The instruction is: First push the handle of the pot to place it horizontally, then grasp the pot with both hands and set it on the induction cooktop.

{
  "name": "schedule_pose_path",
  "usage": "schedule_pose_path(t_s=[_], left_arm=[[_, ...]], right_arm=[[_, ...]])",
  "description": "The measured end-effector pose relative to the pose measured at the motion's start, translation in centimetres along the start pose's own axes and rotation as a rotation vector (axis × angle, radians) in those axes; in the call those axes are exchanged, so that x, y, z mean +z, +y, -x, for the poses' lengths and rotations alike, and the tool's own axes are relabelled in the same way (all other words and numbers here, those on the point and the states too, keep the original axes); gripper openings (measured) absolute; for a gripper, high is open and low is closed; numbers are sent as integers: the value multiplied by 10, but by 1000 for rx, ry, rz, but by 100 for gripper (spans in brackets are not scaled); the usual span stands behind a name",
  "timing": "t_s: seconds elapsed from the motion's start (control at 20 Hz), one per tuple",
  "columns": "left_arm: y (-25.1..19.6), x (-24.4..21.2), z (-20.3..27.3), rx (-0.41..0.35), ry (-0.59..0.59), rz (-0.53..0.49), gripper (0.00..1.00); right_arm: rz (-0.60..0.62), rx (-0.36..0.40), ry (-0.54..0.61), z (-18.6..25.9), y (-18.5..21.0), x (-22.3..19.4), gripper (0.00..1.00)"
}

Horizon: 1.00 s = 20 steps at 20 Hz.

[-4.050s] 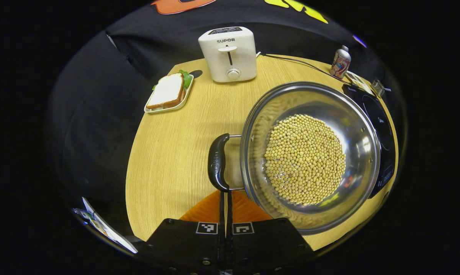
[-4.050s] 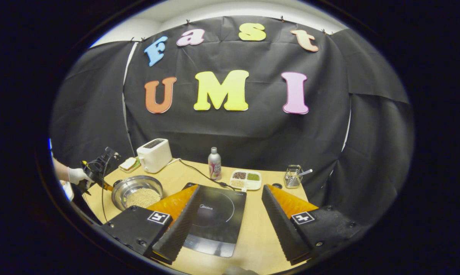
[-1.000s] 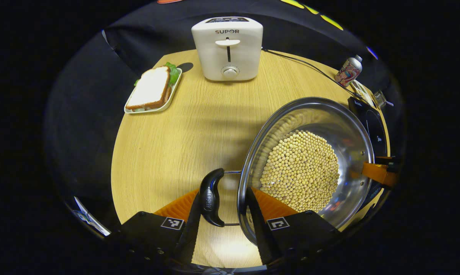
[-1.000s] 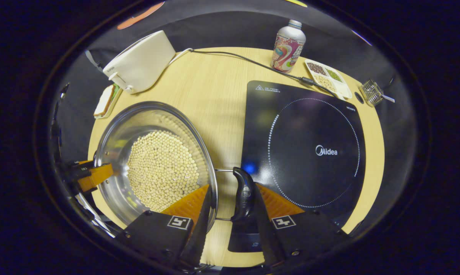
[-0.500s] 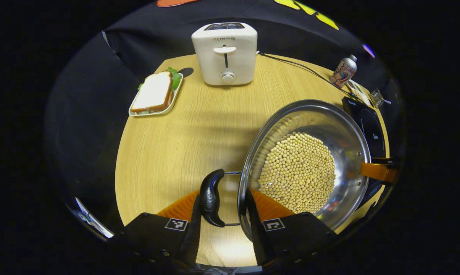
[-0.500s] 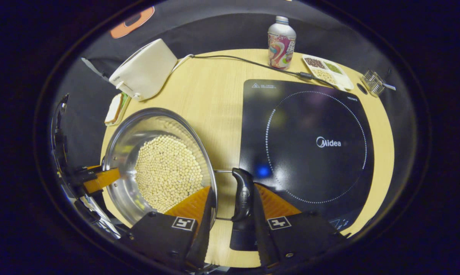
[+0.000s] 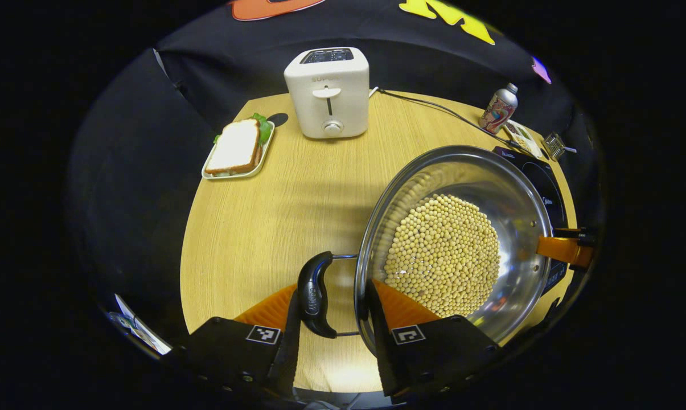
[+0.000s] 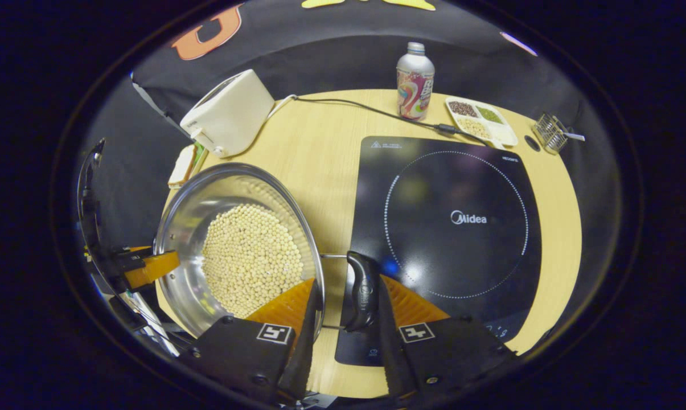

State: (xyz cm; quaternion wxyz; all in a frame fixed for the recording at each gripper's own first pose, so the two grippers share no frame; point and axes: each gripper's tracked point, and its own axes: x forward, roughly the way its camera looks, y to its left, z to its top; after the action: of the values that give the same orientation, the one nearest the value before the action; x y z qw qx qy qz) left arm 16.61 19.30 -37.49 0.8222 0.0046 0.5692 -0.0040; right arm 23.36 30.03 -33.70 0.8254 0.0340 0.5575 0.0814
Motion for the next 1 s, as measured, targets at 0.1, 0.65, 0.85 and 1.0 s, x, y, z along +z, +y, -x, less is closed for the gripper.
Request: schedule_pose_path(t_s=[0.1,0.65,0.85,1.0], left_arm=[[0,-1,-1,-4,-13,-7,56],[-1,3,-22,-85,-40,-61,56],[-6,8,-23,-105,-56,-91,56],[-8,7,-28,-127,-62,-100,56]], right_arm=[[3,-4,-21,7,-5,2,54],[-33,-35,-88,39,-57,7,52],[-56,-38,-104,50,-76,12,55],[-60,-43,-121,57,-93,17,55]])
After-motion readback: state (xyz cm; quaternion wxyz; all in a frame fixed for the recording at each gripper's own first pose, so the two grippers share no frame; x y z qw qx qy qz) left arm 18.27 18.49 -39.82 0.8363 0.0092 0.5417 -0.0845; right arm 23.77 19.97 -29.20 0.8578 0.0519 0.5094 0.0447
